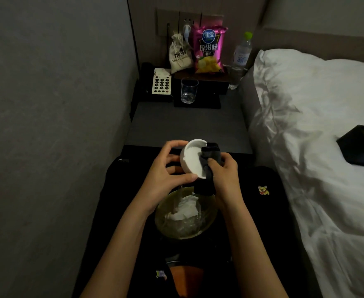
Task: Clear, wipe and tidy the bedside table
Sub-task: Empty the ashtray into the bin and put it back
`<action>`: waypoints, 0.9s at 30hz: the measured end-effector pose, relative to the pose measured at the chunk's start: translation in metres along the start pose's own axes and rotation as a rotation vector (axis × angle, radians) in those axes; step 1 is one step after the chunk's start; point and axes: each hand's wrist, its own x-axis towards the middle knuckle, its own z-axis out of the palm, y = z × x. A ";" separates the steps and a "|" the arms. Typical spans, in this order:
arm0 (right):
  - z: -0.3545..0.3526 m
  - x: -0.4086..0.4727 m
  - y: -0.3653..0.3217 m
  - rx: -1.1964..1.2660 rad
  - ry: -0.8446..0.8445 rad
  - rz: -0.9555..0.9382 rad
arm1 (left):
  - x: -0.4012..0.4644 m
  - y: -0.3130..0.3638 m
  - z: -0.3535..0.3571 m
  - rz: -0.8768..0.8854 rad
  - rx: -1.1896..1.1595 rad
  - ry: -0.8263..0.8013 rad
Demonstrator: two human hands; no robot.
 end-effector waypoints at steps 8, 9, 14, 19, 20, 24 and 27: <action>0.001 -0.002 0.002 0.043 0.022 -0.023 | 0.004 0.002 0.014 0.080 0.027 0.118; 0.002 -0.003 0.002 0.046 0.024 -0.040 | 0.005 0.003 0.013 0.088 0.041 0.135; 0.007 -0.009 0.001 0.044 -0.035 -0.109 | 0.014 0.004 0.005 0.108 0.133 0.180; 0.002 -0.011 0.000 -0.111 -0.142 -0.252 | 0.013 0.004 -0.002 0.094 0.156 0.104; 0.001 -0.011 0.000 -0.164 -0.176 -0.282 | 0.013 0.005 -0.002 0.085 0.161 0.062; 0.000 -0.010 0.000 -0.296 -0.312 -0.355 | 0.011 0.006 -0.003 0.051 0.204 -0.044; 0.000 -0.008 -0.001 -0.222 -0.227 -0.349 | 0.008 -0.002 -0.001 0.007 0.158 0.045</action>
